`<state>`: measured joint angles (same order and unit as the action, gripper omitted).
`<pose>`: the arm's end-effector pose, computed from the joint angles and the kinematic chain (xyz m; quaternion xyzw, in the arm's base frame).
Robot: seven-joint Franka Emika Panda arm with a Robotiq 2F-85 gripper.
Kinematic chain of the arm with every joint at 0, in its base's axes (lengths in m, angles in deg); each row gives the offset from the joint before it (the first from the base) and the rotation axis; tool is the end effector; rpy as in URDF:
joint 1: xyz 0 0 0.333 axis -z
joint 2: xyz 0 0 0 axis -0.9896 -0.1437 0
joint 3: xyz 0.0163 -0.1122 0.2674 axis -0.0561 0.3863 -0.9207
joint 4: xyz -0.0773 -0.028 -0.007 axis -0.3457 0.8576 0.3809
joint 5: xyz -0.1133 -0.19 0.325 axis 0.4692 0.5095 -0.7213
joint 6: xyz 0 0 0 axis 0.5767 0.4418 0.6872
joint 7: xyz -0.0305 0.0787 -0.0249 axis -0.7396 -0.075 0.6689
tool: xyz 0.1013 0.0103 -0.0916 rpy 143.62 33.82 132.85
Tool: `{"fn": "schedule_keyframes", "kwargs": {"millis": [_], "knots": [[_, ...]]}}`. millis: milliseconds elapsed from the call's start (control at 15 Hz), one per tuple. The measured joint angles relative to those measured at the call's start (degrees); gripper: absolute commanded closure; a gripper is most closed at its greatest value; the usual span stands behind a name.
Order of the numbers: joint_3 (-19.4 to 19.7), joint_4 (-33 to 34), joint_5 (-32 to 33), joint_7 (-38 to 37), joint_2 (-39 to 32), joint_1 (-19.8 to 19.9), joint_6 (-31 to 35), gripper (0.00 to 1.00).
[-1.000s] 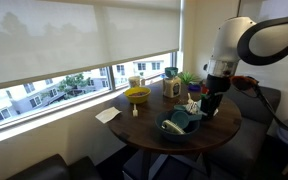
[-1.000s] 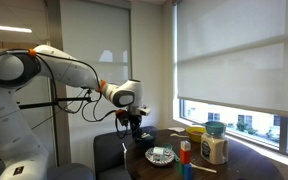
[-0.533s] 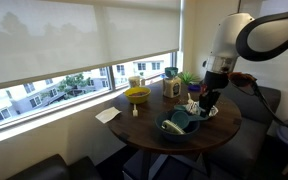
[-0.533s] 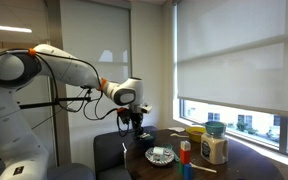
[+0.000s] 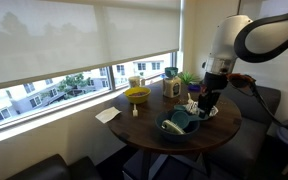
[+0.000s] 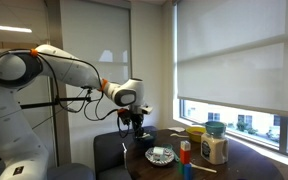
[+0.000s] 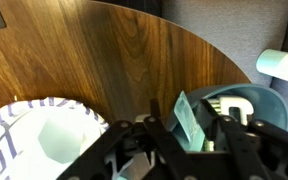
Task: Put the measuring spoon in the yellow bowl
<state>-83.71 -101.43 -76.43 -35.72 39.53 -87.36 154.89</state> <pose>0.4652 0.1122 0.3998 -0.9945 0.0391 -0.0433 0.0874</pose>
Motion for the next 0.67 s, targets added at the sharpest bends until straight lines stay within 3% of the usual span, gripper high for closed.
{"fn": "schedule_keyframes", "kwargs": {"millis": [200,667], "knots": [[0.0,0.0,0.0,-0.2,-0.2,0.0,0.2,1.00],[0.7,2.4,-3.5,0.1,0.6,-0.1,0.2,0.98]]}}
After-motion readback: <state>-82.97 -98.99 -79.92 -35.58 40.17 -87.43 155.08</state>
